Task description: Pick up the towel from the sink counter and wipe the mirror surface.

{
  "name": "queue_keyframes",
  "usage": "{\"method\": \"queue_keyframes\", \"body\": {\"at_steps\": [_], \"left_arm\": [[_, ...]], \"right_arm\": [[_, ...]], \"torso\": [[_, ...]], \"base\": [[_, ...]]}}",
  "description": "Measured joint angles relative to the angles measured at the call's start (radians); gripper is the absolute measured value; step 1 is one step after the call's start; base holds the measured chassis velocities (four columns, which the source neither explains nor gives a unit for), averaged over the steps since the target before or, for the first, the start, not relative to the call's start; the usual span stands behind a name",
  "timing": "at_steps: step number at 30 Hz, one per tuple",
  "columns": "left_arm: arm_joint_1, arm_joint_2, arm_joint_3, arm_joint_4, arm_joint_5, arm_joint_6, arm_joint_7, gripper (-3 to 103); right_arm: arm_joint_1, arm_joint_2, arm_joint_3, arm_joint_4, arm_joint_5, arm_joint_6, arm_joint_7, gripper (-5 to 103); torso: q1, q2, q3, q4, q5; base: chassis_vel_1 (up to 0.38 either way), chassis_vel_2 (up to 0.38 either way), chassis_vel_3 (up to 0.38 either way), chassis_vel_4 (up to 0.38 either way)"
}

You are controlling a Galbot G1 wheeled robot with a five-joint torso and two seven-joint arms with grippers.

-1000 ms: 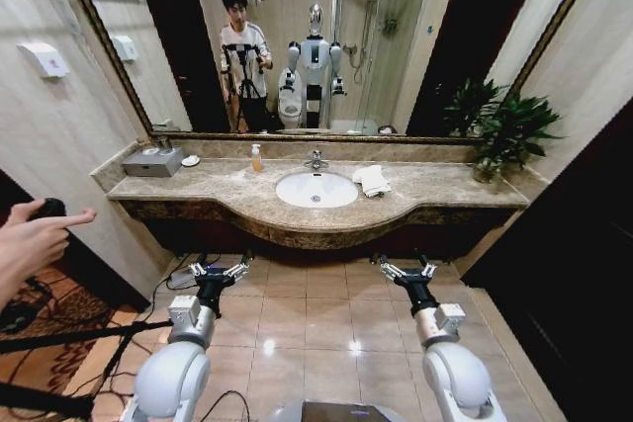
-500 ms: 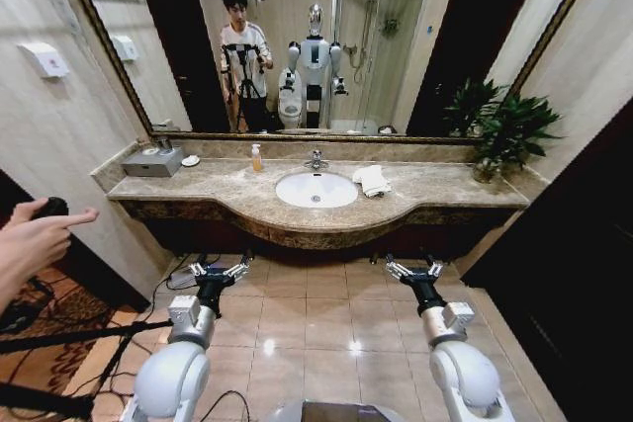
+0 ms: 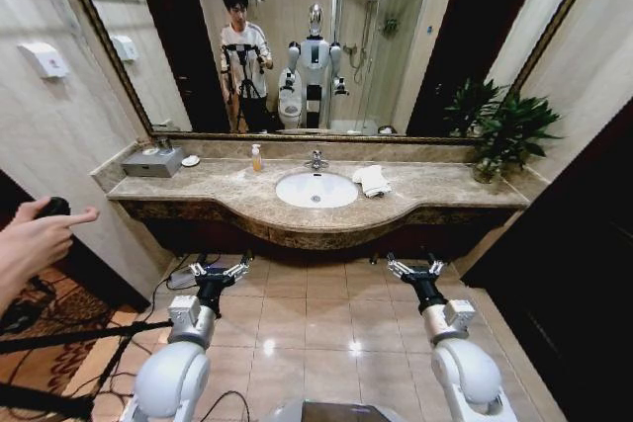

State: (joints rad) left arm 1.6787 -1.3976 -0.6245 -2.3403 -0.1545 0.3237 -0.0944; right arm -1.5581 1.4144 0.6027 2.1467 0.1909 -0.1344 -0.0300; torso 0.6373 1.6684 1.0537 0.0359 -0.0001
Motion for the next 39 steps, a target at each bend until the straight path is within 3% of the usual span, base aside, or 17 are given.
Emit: {"method": "queue_keyframes", "body": {"at_steps": [17,39], "left_arm": [[0.000,0.000,0.000,0.000,0.000,0.000,0.000,100],[0.000,0.000,0.000,0.000,0.000,0.000,0.000,100]], "right_arm": [[0.008,0.005,-0.009,-0.007,-0.007,0.003,-0.003,100],[0.018,0.008,-0.012,-0.027,-0.008,0.006,-0.003,100]], "torso": [[0.000,0.000,0.000,0.0001,0.0000],[0.000,0.000,0.000,0.0000,0.0004]], "base": [[-0.095,0.102,0.109,-0.098],[-0.203,0.202,0.210,-0.209]]}}
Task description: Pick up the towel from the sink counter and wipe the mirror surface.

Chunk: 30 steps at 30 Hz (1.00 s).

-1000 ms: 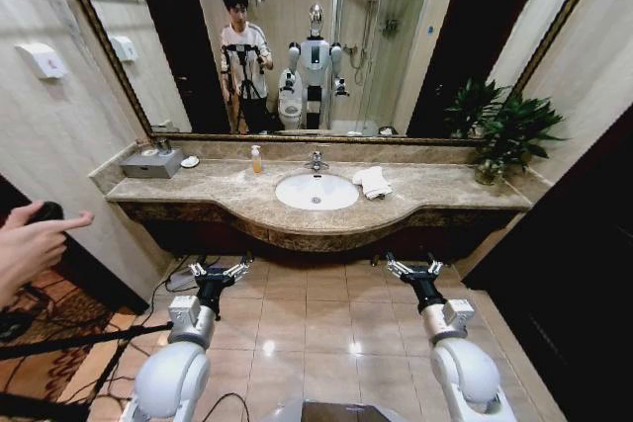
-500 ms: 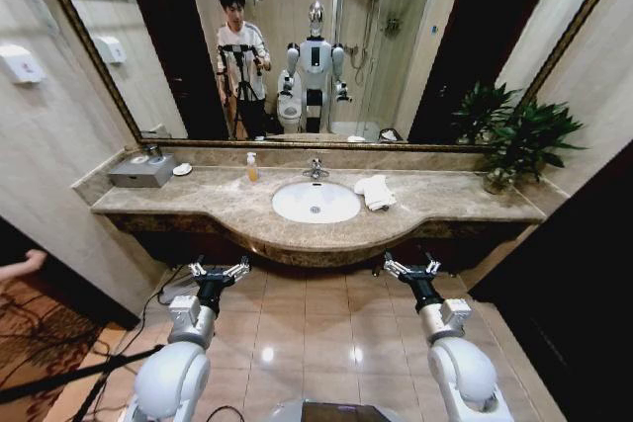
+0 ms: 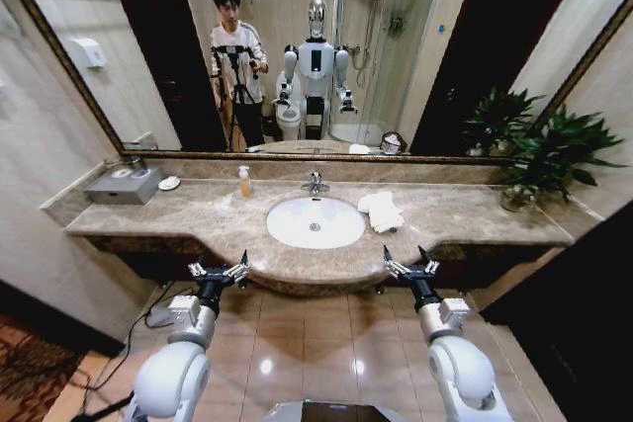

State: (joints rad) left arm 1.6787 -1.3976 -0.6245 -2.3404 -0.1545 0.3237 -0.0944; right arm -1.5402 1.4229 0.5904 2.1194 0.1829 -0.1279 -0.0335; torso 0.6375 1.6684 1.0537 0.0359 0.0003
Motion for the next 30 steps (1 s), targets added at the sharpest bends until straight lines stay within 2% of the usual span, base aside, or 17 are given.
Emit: {"method": "queue_keyframes", "body": {"at_steps": [5,8,11,18,19,20,23,28,30], "left_arm": [[0.000,0.000,0.000,0.000,0.000,0.000,0.000,100],[0.000,0.000,0.000,0.000,0.000,0.000,0.000,100],[0.000,0.000,0.000,0.000,0.000,0.000,0.000,100],[0.000,0.000,0.000,0.000,0.000,0.000,0.000,100],[0.000,0.000,0.000,0.000,0.000,0.000,0.000,100],[0.000,0.000,0.000,0.000,0.000,0.000,0.000,100],[0.000,0.000,0.000,0.000,0.000,0.000,0.000,100],[0.000,0.000,0.000,0.000,0.000,0.000,0.000,100],[0.000,0.000,0.000,0.000,0.000,0.000,0.000,100]], "right_arm": [[0.008,0.000,-0.002,-0.007,0.000,0.003,0.001,100],[0.027,-0.007,-0.013,-0.014,-0.004,-0.010,0.010,100],[0.077,-0.026,-0.032,-0.035,-0.001,-0.071,0.020,100],[0.204,-0.085,-0.090,-0.108,0.010,-0.176,0.054,100],[0.243,-0.091,-0.097,-0.127,0.011,-0.209,0.053,100],[0.243,-0.091,-0.097,-0.127,0.011,-0.209,0.053,100],[0.341,-0.119,-0.116,-0.177,0.045,-0.285,0.053,100],[0.441,-0.156,-0.140,-0.246,0.088,-0.343,0.058,100],[0.511,-0.178,-0.153,-0.337,0.118,-0.379,0.077,100]], "torso": [[0.000,0.000,0.000,-0.0003,-0.0003],[0.001,0.000,0.000,0.0007,0.0000],[0.000,0.000,0.000,-0.0007,-0.0008],[-0.001,0.000,0.000,0.0005,-0.0003],[-0.001,0.000,0.000,0.0001,-0.0003],[-0.001,0.000,0.000,0.0001,-0.0003],[-0.001,0.000,0.000,0.0000,-0.0004],[0.000,0.000,0.000,0.0001,-0.0002],[0.000,0.000,0.000,-0.0001,-0.0002]], "base": [[-0.212,0.210,0.209,-0.209],[-0.138,0.127,0.128,-0.142],[-0.110,0.059,-0.010,0.006],[0.048,-0.009,-0.054,0.022],[0.000,0.000,0.000,0.000],[0.000,0.000,0.000,0.000],[0.000,0.000,0.000,0.000],[0.000,0.000,0.000,0.000],[0.000,0.000,0.000,0.000]]}}
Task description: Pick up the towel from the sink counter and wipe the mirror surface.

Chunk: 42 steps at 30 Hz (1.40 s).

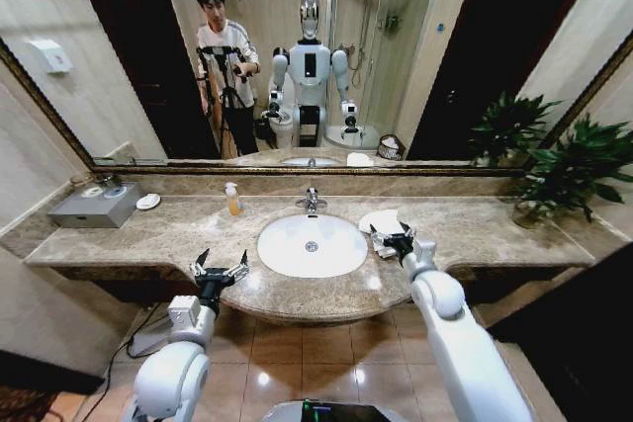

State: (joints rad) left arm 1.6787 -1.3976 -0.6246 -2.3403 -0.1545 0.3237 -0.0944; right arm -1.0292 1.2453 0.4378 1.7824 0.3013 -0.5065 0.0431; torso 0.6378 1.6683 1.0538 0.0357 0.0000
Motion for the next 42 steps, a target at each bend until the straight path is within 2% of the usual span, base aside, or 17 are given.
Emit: {"method": "queue_keyframes", "body": {"at_steps": [6,11,16,21,22,25,26,27,28,31,33,34,36,37,38,40,42], "left_arm": [[0.000,0.000,0.000,0.000,0.000,0.000,0.000,100],[0.000,0.000,0.000,0.000,0.000,0.000,0.000,100],[0.000,0.000,0.000,0.000,0.000,0.000,0.000,100],[0.000,0.000,0.000,0.000,0.000,0.000,0.000,100],[0.000,0.000,0.000,0.000,0.000,0.000,0.000,100],[0.000,0.000,0.000,0.000,0.000,0.000,0.000,100],[0.000,0.000,0.000,0.000,0.000,0.000,0.000,100],[0.000,0.000,0.000,0.000,0.000,0.000,0.000,100],[0.000,0.000,0.000,0.000,0.000,0.000,0.000,100],[0.000,0.000,0.000,0.000,0.000,0.000,0.000,100],[0.000,0.000,0.000,0.000,0.000,0.000,0.000,100],[0.000,0.000,0.000,0.000,0.000,0.000,0.000,100],[0.000,0.000,0.000,0.000,0.000,0.000,0.000,100],[0.000,0.000,0.000,0.000,0.000,0.000,0.000,100],[0.000,0.000,0.000,0.000,0.000,0.000,0.000,100],[0.000,0.000,0.000,0.000,0.000,0.000,0.000,100],[0.000,0.000,0.000,0.000,0.000,0.000,0.000,100]], "right_arm": [[0.072,-0.007,-0.038,-0.119,0.056,-0.081,-0.011,100],[0.119,0.007,-0.068,-0.195,0.050,-0.084,-0.015,100],[0.170,0.027,-0.082,-0.278,-0.002,-0.079,-0.027,100],[0.187,0.035,-0.083,-0.318,-0.017,-0.059,-0.023,100],[0.190,0.036,-0.081,-0.333,-0.024,-0.045,-0.022,103],[0.193,0.039,-0.078,-0.357,-0.038,-0.010,-0.015,89],[0.193,0.039,-0.078,-0.357,-0.038,-0.010,-0.015,89],[0.193,0.039,-0.077,-0.360,-0.041,-0.005,-0.013,84],[0.193,0.040,-0.076,-0.360,-0.041,-0.005,-0.011,78],[0.190,0.045,-0.076,-0.356,-0.035,-0.019,0.004,73],[0.185,0.049,-0.074,-0.342,-0.021,-0.037,0.013,62],[0.183,0.049,-0.074,-0.338,-0.018,-0.037,0.014,62],[0.178,0.049,-0.073,-0.329,-0.006,-0.034,0.019,51],[0.178,0.049,-0.073,-0.329,-0.006,-0.034,0.019,51],[0.175,0.046,-0.072,-0.329,0.000,-0.024,0.021,40],[0.174,0.041,-0.072,-0.332,0.003,-0.013,0.024,40],[0.171,0.031,-0.072,-0.337,0.009,0.002,0.028,30]], "torso": [[0.000,0.000,0.000,0.0000,-0.0001],[0.000,0.000,0.000,0.0002,0.0000],[0.000,0.000,0.000,0.0003,-0.0002],[0.000,0.000,0.000,0.0001,-0.0002],[0.000,0.000,0.000,0.0002,-0.0001],[0.000,0.000,0.000,0.0001,-0.0001],[0.000,0.000,0.000,0.0001,-0.0001],[0.000,0.000,0.000,0.0001,-0.0001],[0.000,0.000,0.000,0.0000,-0.0002],[0.000,0.000,0.000,0.0001,-0.0001],[0.000,0.000,0.000,0.0001,-0.0003],[0.000,0.000,0.000,0.0001,-0.0003],[0.000,0.000,0.000,0.0001,-0.0001],[0.000,0.000,0.000,0.0001,-0.0001],[0.000,0.000,0.000,0.0001,-0.0002],[0.000,0.000,0.000,0.0002,0.0000],[0.000,0.000,0.000,0.0001,-0.0001]], "base": [[0.000,0.000,0.000,0.000],[0.000,0.000,0.000,0.000],[0.000,0.000,0.000,0.000],[0.000,0.000,0.000,0.000],[0.000,0.000,0.000,0.000],[0.000,0.000,0.000,0.000],[0.000,0.000,0.000,0.000],[0.000,0.000,0.000,0.000],[0.000,0.000,0.000,0.000],[0.000,0.000,0.000,0.000],[0.000,0.000,0.000,0.000],[0.000,0.000,0.000,0.000],[0.000,0.000,0.000,0.000],[0.000,0.000,0.000,0.000],[0.000,0.000,0.000,0.000],[0.000,0.000,0.000,0.000],[0.000,0.000,0.000,0.000]]}}
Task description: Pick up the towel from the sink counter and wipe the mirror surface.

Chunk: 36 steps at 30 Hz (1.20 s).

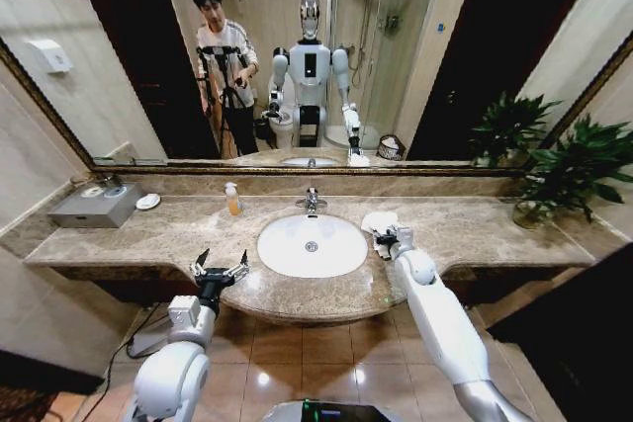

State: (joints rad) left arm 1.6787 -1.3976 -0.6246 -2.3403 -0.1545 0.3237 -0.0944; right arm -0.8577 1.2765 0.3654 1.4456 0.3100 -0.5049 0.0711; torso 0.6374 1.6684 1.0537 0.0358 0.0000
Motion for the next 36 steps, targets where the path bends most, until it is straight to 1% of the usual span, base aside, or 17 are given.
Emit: {"method": "queue_keyframes", "body": {"at_steps": [1,3,4,6,9,12,15,16,18,19,21,22,23,26,27,30,36], "left_arm": [[0.000,0.000,0.000,0.000,0.000,0.000,0.000,100],[0.000,0.000,0.000,0.000,0.000,0.000,0.000,100],[0.000,0.000,0.000,0.000,0.000,0.000,0.000,100],[0.000,0.000,0.000,0.000,0.000,0.000,0.000,100],[0.000,0.000,0.000,0.000,0.000,0.000,0.000,100],[0.000,0.000,0.000,0.000,0.000,0.000,0.000,100],[0.000,0.000,0.000,0.000,0.000,0.000,0.000,100],[0.000,0.000,0.000,0.000,0.000,0.000,0.000,100],[0.000,0.000,0.000,0.000,0.000,0.000,0.000,100],[0.000,0.000,0.000,0.000,0.000,0.000,0.000,100],[0.000,0.000,0.000,0.000,0.000,0.000,0.000,100],[0.000,0.000,0.000,0.000,0.000,0.000,0.000,100],[0.000,0.000,0.000,0.000,0.000,0.000,0.000,100],[0.000,0.000,0.000,0.000,0.000,0.000,0.000,100],[0.000,0.000,0.000,0.000,0.000,0.000,0.000,100],[0.000,0.000,0.000,0.000,0.000,0.000,0.000,100],[0.000,0.000,0.000,0.000,0.000,0.000,0.000,100]], "right_arm": [[0.000,0.000,0.000,0.000,0.000,0.000,0.000,30],[-0.001,-0.004,0.004,0.000,0.012,0.006,0.000,19],[-0.001,-0.004,0.004,0.000,0.012,0.006,0.000,19],[-0.003,-0.007,0.010,-0.001,0.021,0.019,-0.004,10],[-0.023,-0.009,0.020,0.024,0.043,0.044,-0.003,10],[-0.084,-0.013,0.044,0.140,0.080,0.072,0.009,10],[-0.161,-0.004,0.072,0.272,0.054,0.148,0.025,10],[-0.161,-0.004,0.072,0.272,0.054,0.148,0.025,10],[-0.225,0.009,0.086,0.380,0.044,0.167,0.041,10],[-0.225,0.009,0.086,0.380,0.044,0.167,0.041,10],[-0.280,0.030,0.088,0.465,0.040,0.179,0.052,10],[-0.334,0.058,0.091,0.527,0.031,0.188,0.054,10],[-0.334,0.058,0.091,0.527,0.031,0.188,0.054,10],[-0.465,0.093,0.098,0.637,-0.012,0.234,0.043,10],[-0.465,0.093,0.098,0.637,-0.012,0.234,0.043,10],[-0.538,0.086,0.103,0.691,-0.026,0.273,0.015,10],[-0.550,0.075,0.104,0.695,-0.043,0.295,0.006,10]], "torso": [[0.000,0.000,0.000,0.0000,0.0000],[0.000,0.000,0.000,0.0001,0.0001],[0.000,0.000,0.000,0.0001,0.0001],[0.000,0.000,0.000,0.0001,0.0001],[0.000,0.000,0.000,0.0000,0.0002],[0.000,0.000,0.000,0.0000,-0.0002],[0.000,0.000,0.000,0.0000,-0.0002],[0.000,0.000,0.000,0.0000,-0.0002],[0.000,0.000,0.000,-0.0003,-0.0002],[0.000,0.000,0.000,-0.0003,-0.0002],[0.000,0.000,0.000,-0.0001,-0.0004],[0.000,0.000,0.000,0.0002,0.0000],[0.000,0.000,0.000,0.0002,0.0000],[0.000,0.000,0.000,-0.0003,-0.0002],[0.000,0.000,0.000,-0.0003,-0.0002],[0.000,0.000,0.000,-0.0002,-0.0002],[0.000,0.000,0.000,0.0002,-0.0001]], "base": [[0.000,0.000,0.000,0.000],[0.000,0.000,0.000,0.000],[0.000,0.000,0.000,0.000],[0.000,0.000,0.000,0.000],[0.000,0.000,0.000,0.000],[0.000,0.000,0.000,0.000],[0.000,0.000,0.000,0.000],[0.000,0.000,0.000,0.000],[0.000,0.000,0.000,0.000],[0.000,0.000,0.000,0.000],[0.000,0.000,0.000,0.000],[0.000,0.000,0.000,0.000],[0.000,0.000,0.000,0.000],[0.000,0.000,0.000,0.000],[0.000,0.000,0.000,0.000],[0.000,0.000,0.000,0.000],[0.000,0.000,0.000,0.000]]}}
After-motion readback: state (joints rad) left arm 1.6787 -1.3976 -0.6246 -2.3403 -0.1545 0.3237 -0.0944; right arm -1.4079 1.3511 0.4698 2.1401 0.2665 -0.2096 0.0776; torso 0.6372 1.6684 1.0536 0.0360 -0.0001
